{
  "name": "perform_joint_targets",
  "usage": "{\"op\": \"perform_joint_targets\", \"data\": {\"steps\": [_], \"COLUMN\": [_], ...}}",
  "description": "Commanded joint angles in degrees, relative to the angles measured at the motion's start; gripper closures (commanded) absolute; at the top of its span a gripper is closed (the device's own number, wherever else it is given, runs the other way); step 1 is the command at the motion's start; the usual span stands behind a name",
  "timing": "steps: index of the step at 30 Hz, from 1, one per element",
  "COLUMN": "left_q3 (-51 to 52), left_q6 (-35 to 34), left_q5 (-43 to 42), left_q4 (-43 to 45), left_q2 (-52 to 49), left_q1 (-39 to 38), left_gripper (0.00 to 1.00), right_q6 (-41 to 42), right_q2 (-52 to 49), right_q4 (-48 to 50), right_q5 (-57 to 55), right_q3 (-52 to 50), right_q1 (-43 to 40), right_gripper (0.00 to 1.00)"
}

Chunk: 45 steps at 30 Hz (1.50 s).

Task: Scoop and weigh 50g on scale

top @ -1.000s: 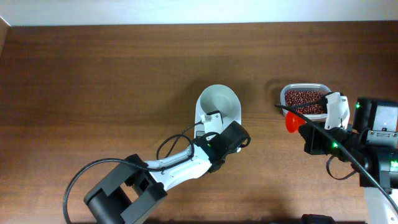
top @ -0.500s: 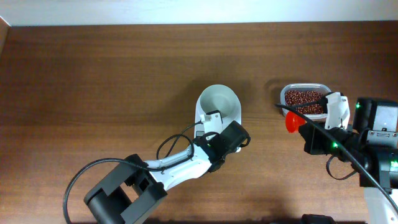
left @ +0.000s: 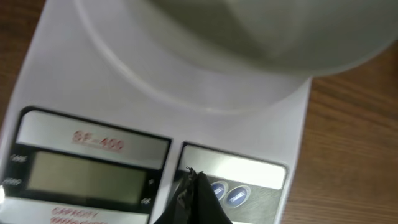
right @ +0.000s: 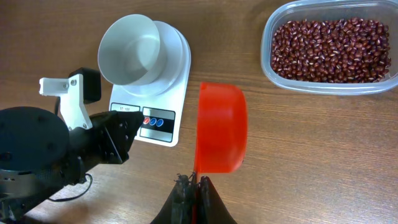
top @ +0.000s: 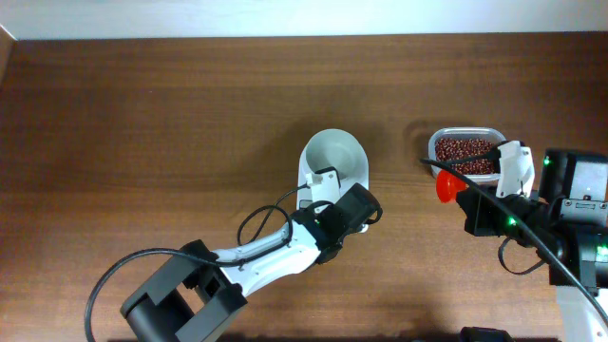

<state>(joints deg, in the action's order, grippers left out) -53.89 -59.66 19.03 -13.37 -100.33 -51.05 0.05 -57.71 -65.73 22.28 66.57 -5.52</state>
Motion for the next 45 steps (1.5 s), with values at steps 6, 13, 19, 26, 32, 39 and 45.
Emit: {"op": "perform_joint_targets", "data": {"steps": [6, 13, 19, 26, 32, 39, 45], "left_q3": [0.5, 0.5, 0.5, 0.5, 0.5, 0.5, 0.5], "left_q6": [-0.3, -0.3, -0.3, -1.2, -1.2, -1.2, -1.2], "left_q5": [-0.2, -1.7, -1.7, -1.7, -2.2, -2.3, -2.1], "left_q4": [-0.4, -0.5, -0.8, -0.6, -0.5, 1.2, 0.9], "left_q2": [-0.9, -0.9, -1.0, -2.2, -2.2, -3.2, -3.2], "left_q1": [0.0, -0.1, -0.2, -0.2, -0.2, -0.2, -0.2], "left_gripper": [1.00, 1.00, 1.00, 1.00, 1.00, 1.00, 1.00], "right_q6": [0.4, 0.4, 0.4, 0.4, 0.4, 0.4, 0.4], "right_q2": [0.0, 0.0, 0.0, 0.0, 0.0, 0.0, 0.0], "right_q4": [0.2, 0.2, 0.2, 0.2, 0.2, 0.2, 0.2], "right_q5": [-0.5, -0.5, -0.5, -0.5, -0.5, -0.5, -0.5], "right_q3": [0.0, 0.0, 0.0, 0.0, 0.0, 0.0, 0.0], "right_q1": [0.2, 0.2, 0.2, 0.2, 0.2, 0.2, 0.2], "right_gripper": [0.96, 0.96, 0.96, 0.96, 0.96, 0.96, 0.96]}}
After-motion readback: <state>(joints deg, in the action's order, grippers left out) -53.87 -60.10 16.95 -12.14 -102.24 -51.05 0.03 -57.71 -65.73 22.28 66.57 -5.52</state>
